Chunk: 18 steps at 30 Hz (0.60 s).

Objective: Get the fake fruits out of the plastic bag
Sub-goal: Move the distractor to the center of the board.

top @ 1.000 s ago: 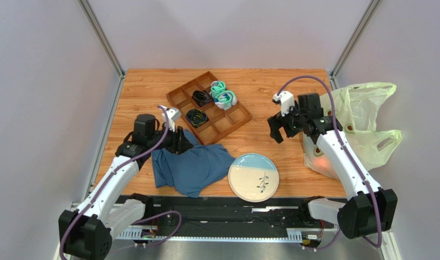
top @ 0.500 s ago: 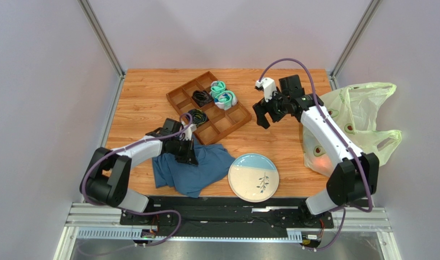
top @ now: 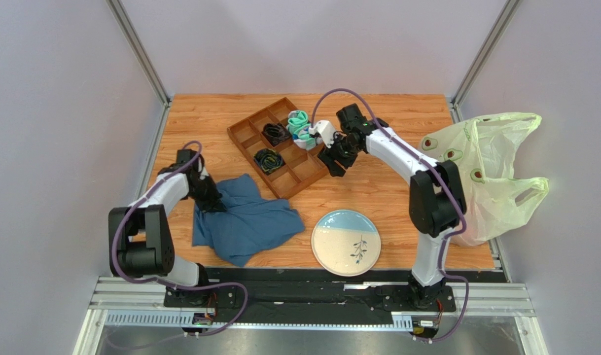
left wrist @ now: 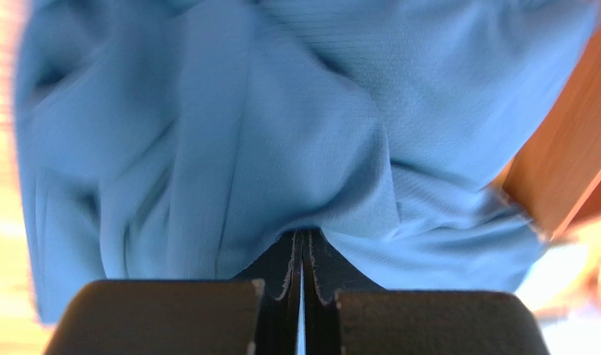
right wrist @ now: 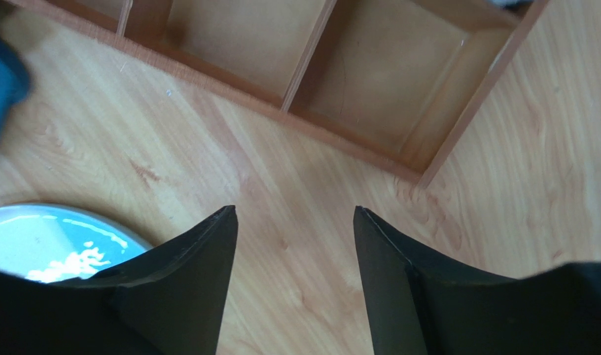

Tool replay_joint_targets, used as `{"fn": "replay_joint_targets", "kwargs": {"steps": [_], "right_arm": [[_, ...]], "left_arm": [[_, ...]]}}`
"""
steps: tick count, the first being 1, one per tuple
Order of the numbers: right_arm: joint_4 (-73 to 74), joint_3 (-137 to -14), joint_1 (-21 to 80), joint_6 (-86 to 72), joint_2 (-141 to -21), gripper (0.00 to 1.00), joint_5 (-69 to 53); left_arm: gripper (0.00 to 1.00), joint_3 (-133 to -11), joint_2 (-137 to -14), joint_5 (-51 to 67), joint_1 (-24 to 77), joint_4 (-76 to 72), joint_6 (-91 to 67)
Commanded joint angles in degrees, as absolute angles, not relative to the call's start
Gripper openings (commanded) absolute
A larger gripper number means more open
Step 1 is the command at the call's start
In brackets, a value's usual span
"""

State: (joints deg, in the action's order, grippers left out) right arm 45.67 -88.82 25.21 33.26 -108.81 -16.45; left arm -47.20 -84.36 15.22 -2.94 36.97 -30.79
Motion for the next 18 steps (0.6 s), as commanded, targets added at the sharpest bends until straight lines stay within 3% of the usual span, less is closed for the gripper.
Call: {"fn": "replay_joint_targets", "kwargs": {"steps": [1, 3, 7, 11, 12, 13, 16, 18], "right_arm": [[49.0, -100.3, 26.5, 40.9, -115.9, 0.55, -14.4], [52.6, -103.9, 26.5, 41.1, -120.0, 0.52, -13.6], [56.9, -108.7, 27.5, 43.8, -123.8, 0.36, -13.5], [54.9, -107.1, 28.7, 45.2, -123.0, 0.41, -13.3], [54.5, -105.9, 28.7, 45.2, -121.6, 0.47, -13.2], [54.1, -105.4, 28.8, 45.3, -120.8, 0.49, -13.1], [54.4, -102.0, 28.7, 46.7, -116.7, 0.52, -14.4], [53.7, -96.7, 28.7, 50.0, -114.4, 0.53, -15.6]], "left_arm": [[0.00, -50.4, -78.3, 8.3, -6.2, 36.1, -29.4], [0.00, -50.7, -75.6, 11.8, -4.8, 35.2, -26.6], [0.00, -49.0, -70.3, 13.2, -1.0, 33.4, -23.8], [0.02, -46.8, -66.4, 21.3, -1.0, 30.9, -24.2], [0.07, -46.6, -65.7, 21.5, -1.0, 30.8, -24.4], [0.21, -46.6, -65.3, 23.0, -1.0, 30.4, -24.3], [0.34, -46.1, -65.0, 26.8, -0.9, 29.5, -22.7], [0.37, -45.5, -65.0, 27.2, -1.0, 28.9, -22.8]]}}
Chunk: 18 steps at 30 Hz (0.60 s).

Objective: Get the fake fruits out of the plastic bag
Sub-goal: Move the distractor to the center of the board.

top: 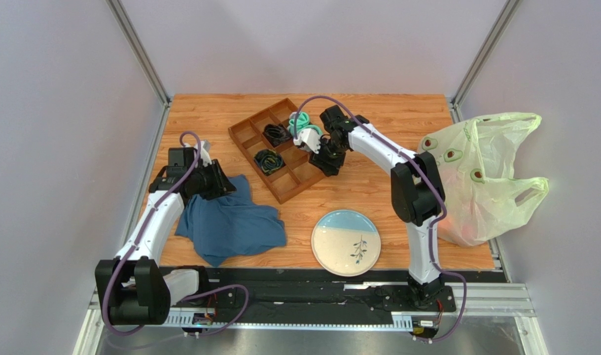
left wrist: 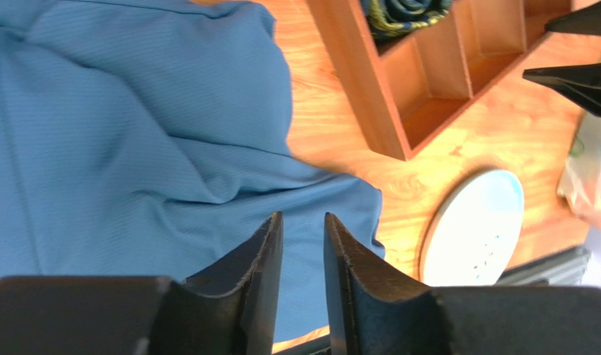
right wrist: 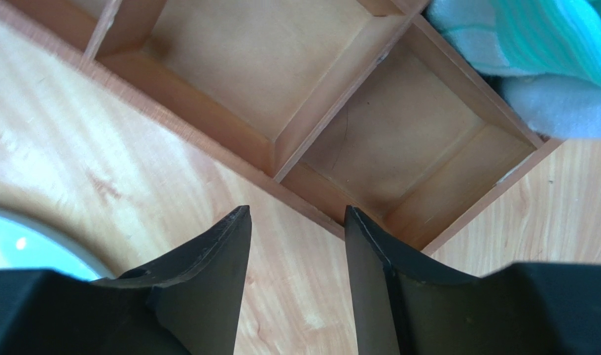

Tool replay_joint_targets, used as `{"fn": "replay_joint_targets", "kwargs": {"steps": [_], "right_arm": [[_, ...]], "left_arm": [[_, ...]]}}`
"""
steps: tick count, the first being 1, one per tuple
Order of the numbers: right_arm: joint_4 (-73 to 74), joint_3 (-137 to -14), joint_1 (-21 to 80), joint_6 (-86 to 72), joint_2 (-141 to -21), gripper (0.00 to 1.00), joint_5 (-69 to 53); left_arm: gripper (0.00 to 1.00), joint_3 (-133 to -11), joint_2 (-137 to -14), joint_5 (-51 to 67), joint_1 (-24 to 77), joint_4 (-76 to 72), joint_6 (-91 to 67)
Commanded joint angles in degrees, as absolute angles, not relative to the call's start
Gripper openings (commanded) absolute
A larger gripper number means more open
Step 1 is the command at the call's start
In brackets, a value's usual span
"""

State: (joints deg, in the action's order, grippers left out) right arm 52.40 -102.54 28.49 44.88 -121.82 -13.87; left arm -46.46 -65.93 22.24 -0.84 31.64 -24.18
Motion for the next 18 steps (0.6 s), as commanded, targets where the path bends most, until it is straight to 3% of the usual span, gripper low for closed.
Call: {"fn": "replay_joint_targets", "kwargs": {"steps": [1, 6, 8, 10, 14, 18], "right_arm": [[51.4, -94.5, 29.3, 51.0, -112.9, 0.54, -15.1], [44.2, -92.3, 31.4, 54.8, -117.1, 0.53, -10.5], [47.2, -101.0, 32.1, 56.4, -123.5, 0.49, -9.9], [51.3, -107.6, 32.8, 57.0, -127.6, 0.38, -8.7], [51.2, -124.0, 33.1, 53.9, -134.5, 0.36, -4.2], [51.4, -123.2, 33.1, 53.2, -132.9, 0.36, -4.7]], "left_arm": [[0.39, -45.2, -65.0, 27.5, -1.0, 28.1, -23.0], [0.40, -46.8, -65.0, 27.6, -1.0, 26.5, -23.5], [0.39, -48.2, -65.5, 28.6, -0.9, 26.8, -22.2], [0.39, -49.2, -65.7, 29.2, -1.0, 27.2, -21.3], [0.39, -49.6, -64.5, 29.7, -1.0, 27.3, -20.3], [0.39, -47.7, -63.0, 29.9, -0.9, 25.1, -19.9]]}}
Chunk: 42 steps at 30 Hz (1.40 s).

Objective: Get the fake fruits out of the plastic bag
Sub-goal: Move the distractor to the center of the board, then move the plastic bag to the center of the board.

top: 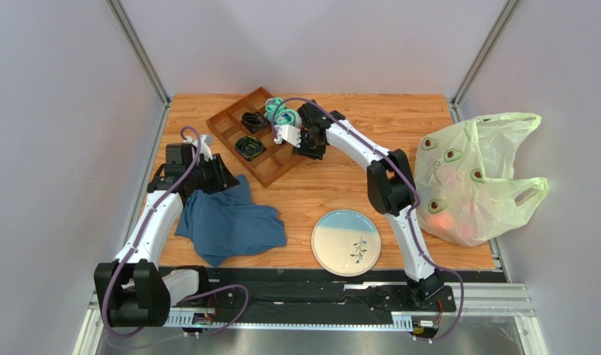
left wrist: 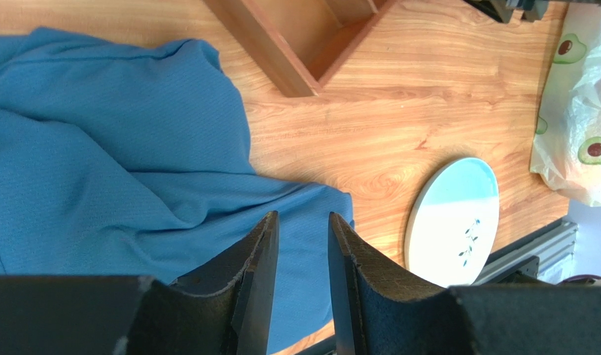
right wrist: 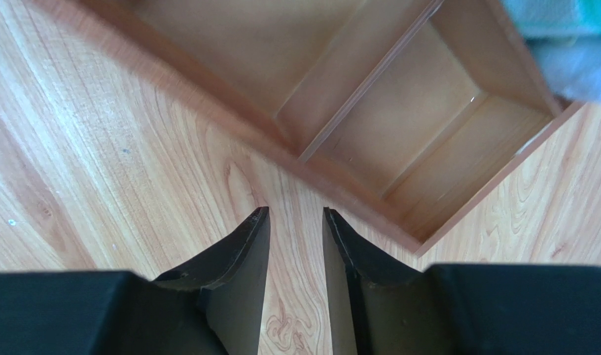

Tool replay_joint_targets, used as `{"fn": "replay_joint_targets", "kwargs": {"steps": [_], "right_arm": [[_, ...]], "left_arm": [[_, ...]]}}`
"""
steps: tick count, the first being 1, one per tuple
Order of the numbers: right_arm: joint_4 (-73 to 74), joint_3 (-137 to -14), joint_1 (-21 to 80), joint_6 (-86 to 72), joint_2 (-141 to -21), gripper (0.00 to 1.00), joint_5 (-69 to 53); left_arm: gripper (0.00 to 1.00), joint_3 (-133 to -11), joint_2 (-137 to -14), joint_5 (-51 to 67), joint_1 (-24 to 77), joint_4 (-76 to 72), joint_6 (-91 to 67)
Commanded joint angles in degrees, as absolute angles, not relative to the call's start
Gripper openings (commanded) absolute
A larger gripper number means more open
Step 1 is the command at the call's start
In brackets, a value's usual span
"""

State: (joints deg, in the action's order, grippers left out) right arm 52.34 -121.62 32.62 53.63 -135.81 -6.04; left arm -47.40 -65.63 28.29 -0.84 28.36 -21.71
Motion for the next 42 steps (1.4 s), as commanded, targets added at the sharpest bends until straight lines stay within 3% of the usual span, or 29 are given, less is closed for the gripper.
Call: {"fn": "replay_joint_targets", "kwargs": {"steps": [1, 7, 10, 12, 13, 16, 20, 27, 36, 42], "right_arm": [[49.8, -121.2, 33.1, 53.1, -131.8, 0.36, -5.0], [43.8, -104.7, 33.0, 49.7, -122.0, 0.52, -3.9], [41.6, -101.2, 32.3, 43.9, -117.5, 0.67, -4.3], [41.2, -100.2, 31.6, 39.7, -115.6, 0.88, -5.1], [41.5, -100.1, 31.6, 38.4, -113.8, 0.91, -5.3], [43.0, -99.9, 30.4, 33.7, -111.4, 0.93, -6.8], [43.6, -96.8, 27.8, 25.6, -104.5, 0.94, -9.1], [38.0, -88.2, 19.9, 13.8, -89.8, 1.00, -6.0], [36.3, -84.7, 0.5, 14.1, -84.6, 0.98, 12.2], [38.7, -86.1, -6.9, 9.6, -81.7, 0.95, 12.5]], "left_arm": [[0.39, -46.8, -62.7, 29.8, -1.0, 24.7, -20.1], [0.53, -44.7, -62.3, 27.6, -1.0, 24.6, -21.2], [0.63, -42.1, -61.1, 21.3, -1.1, 24.0, -23.6], [0.66, -41.1, -61.3, 22.4, -1.1, 21.7, -23.4], [0.67, -41.4, -61.3, 22.7, -1.0, 21.1, -23.3], [0.72, -43.9, -62.0, 23.4, -1.1, 20.6, -21.2], [0.91, -46.5, -61.4, 22.1, -1.1, 19.8, -18.9], [0.97, -53.2, -57.5, 19.9, -1.1, 20.3, -13.6], [0.99, -58.4, -57.0, 36.2, -0.2, 20.3, -15.8], [0.99, -62.8, -60.2, 39.6, 2.8, 21.2, -16.7]]}}
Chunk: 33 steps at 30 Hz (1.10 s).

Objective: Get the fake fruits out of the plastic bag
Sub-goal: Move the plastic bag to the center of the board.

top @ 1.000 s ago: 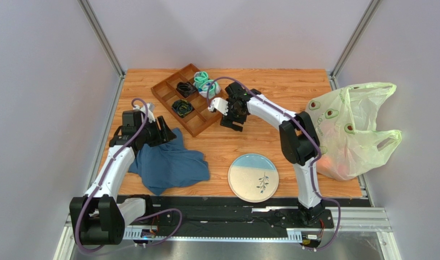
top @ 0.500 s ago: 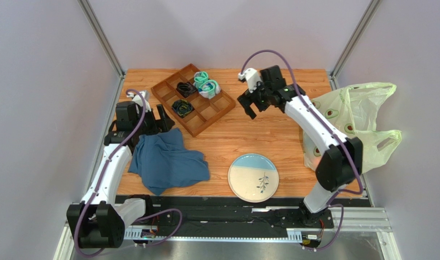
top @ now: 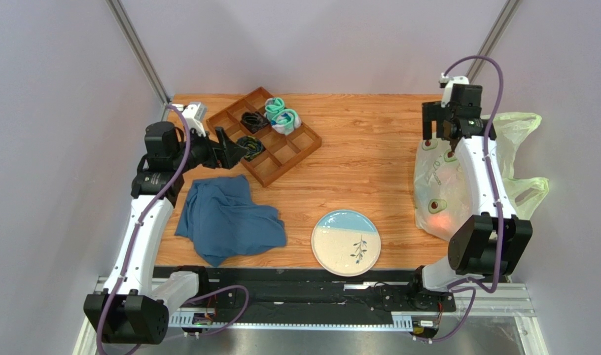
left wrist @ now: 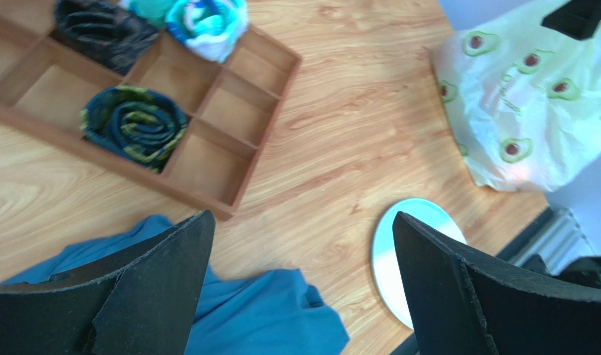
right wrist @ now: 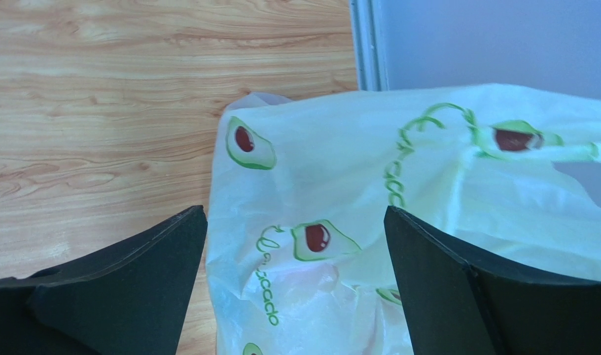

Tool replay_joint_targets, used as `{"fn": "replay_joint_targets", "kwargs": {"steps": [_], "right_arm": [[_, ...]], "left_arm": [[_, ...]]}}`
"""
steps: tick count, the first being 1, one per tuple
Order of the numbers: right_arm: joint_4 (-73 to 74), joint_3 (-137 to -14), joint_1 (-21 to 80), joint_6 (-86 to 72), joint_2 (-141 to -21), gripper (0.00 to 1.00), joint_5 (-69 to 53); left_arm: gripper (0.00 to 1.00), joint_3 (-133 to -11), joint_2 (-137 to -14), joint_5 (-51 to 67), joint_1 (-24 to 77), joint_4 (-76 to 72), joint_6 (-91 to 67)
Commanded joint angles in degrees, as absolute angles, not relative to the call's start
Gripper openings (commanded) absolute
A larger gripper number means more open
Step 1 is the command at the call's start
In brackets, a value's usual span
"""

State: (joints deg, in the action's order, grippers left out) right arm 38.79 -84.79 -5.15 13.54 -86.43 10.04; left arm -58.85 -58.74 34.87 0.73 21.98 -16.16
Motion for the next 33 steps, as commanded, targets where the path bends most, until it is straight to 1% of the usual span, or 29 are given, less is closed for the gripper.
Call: {"fn": "replay_joint_targets", "kwargs": {"steps": [1, 6, 7, 10, 15, 19, 22, 23, 24, 25, 26, 27, 28, 29, 30, 31, 33], "right_arm": [[39.5, -86.9, -7.0, 9.4, -81.4, 0.95, 12.7], [44.3, -87.7, -8.3, 6.1, -77.8, 0.90, 17.7], [44.6, -88.0, -9.2, 3.7, -77.4, 0.85, 18.5], [46.5, -90.2, -14.5, -2.2, -78.4, 0.75, 20.6], [49.4, -97.2, -24.3, -7.6, -85.2, 0.75, 19.7], [48.2, -101.9, -26.1, -6.8, -91.4, 0.79, 19.9], [46.1, -106.3, -26.2, -6.5, -96.6, 0.78, 19.2], [43.9, -107.2, -26.2, -6.6, -97.8, 0.77, 14.7], [42.9, -108.1, -26.0, -5.1, -99.0, 0.74, 12.5], [42.4, -110.8, -25.8, -5.1, -100.7, 0.68, 10.8], [41.8, -112.0, -25.5, -5.2, -103.0, 0.59, 3.7], [41.8, -113.3, -25.2, -5.2, -104.0, 0.27, -1.7], [42.2, -115.5, -24.7, -5.6, -104.5, 0.14, -4.5], [42.5, -116.0, -21.7, -5.7, -104.6, 0.03, -5.7], [42.3, -116.3, -19.6, -5.5, -103.6, 0.00, -6.5], [42.3, -116.5, -14.6, -4.0, -103.1, 0.00, -7.6], [42.8, -118.0, -8.6, -2.3, -101.3, 0.00, -8.9]], "left_arm": [[0.99, -63.4, -60.5, 39.8, 3.2, 21.2, -16.8], [0.99, -68.3, -63.7, 40.7, 5.0, 22.0, -16.3], [0.99, -69.2, -64.2, 40.7, 5.4, 22.7, -15.7], [0.99, -71.5, -66.0, 39.9, 6.1, 23.4, -14.7], [0.99, -73.4, -68.6, 40.3, 6.2, 24.5, -14.9], [0.99, -72.8, -68.3, 40.3, 6.2, 24.4, -14.8], [0.99, -72.2, -68.0, 40.1, 6.3, 24.3, -14.9], [0.99, -71.9, -68.1, 40.0, 6.3, 24.3, -14.9], [0.99, -71.8, -67.9, 40.0, 6.3, 24.2, -14.9], [0.99, -71.6, -68.0, 40.0, 6.3, 24.0, -14.8], [0.99, -71.4, -68.1, 39.8, 6.3, 23.9, -14.9], [0.99, -71.4, -68.1, 39.8, 6.3, 23.8, -14.9], [0.99, -71.4, -68.3, 39.9, 6.3, 23.8, -14.8], [0.99, -71.5, -68.4, 40.0, 6.3, 23.8, -14.8], [0.99, -71.6, -68.3, 40.0, 6.3, 23.8, -14.9], [0.99, -71.9, -68.2, 40.0, 6.3, 23.8, -14.8], [0.99, -72.2, -68.3, 39.8, 6.3, 23.6, -14.5]]}}
